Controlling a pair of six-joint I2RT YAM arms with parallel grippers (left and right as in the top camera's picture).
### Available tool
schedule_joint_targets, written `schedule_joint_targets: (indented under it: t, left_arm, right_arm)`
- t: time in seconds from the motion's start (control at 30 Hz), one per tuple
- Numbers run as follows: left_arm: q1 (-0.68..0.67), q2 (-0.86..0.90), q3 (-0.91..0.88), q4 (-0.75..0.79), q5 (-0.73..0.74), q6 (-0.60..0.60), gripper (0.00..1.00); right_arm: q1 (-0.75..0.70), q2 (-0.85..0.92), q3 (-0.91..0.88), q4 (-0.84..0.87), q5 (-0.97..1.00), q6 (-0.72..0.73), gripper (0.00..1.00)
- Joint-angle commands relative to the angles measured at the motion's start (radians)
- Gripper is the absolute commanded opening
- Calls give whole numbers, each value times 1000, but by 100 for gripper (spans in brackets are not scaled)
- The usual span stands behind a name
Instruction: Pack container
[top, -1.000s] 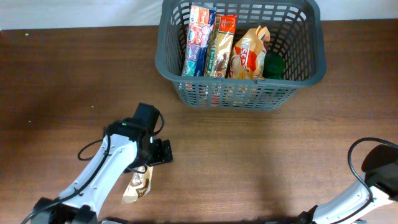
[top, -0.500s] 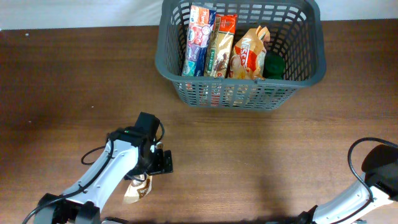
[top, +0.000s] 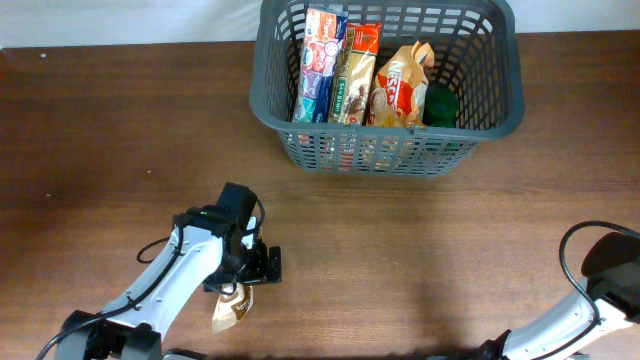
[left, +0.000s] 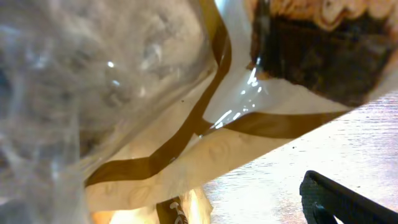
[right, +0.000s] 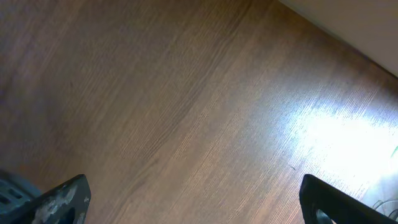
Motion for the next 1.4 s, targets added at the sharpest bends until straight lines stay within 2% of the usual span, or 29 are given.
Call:
schedule_joint_targets:
  t: [0.0, 0.2, 0.23, 0.27, 0.3, 0.33, 0.43, 0.53, 0.57, 0.63, 0.9, 1.03, 1.23, 1.37]
  left_arm:
    - [3, 1, -30, -2, 26, -23, 99]
    - [3, 1, -48, 3, 22, -26, 100]
    - [3, 1, -49, 3, 22, -29, 95]
    - [3, 1, -48, 3, 22, -31, 89]
    - [3, 1, -48, 3, 21, -33, 72]
    - [3, 1, -49, 5, 22, -33, 61]
    - [3, 1, -48, 8, 19, -43, 50]
    - [3, 1, -48, 13, 18, -53, 27]
    - [3, 1, -48, 15, 18, -56, 15]
    - [3, 1, -48, 23, 18, -76, 2]
    - [3, 1, -37, 93, 26, -111, 2]
    - [3, -3, 27, 150, 16, -106, 2]
    - [3, -27, 236, 200, -55, -69, 2]
    - [3, -58, 439, 176, -166, -58, 2]
  right_arm:
    - [-2, 3, -2, 1, 2, 8, 99]
    - [-2, 3, -2, 0, 2, 8, 99]
    - [-2, 3, -2, 1, 2, 8, 99]
    - [-2, 3, -2, 1, 2, 8, 99]
    - [-2, 3, -2, 1, 2, 8, 99]
    - [-2, 3, -2, 1, 2, 8, 99]
    - [-2, 3, -2, 0, 2, 8, 99]
    - [-2, 3, -2, 1, 2, 8, 99]
    - [-2, 3, -2, 0, 2, 8, 99]
    - [-2, 3, -2, 0, 2, 8, 99]
    - [-2, 3, -2, 1, 2, 8, 99]
    - [-2, 3, -2, 1, 2, 8, 99]
    - [-2, 3, -2, 1, 2, 8, 99]
    - [-2, 3, -2, 1, 2, 8, 99]
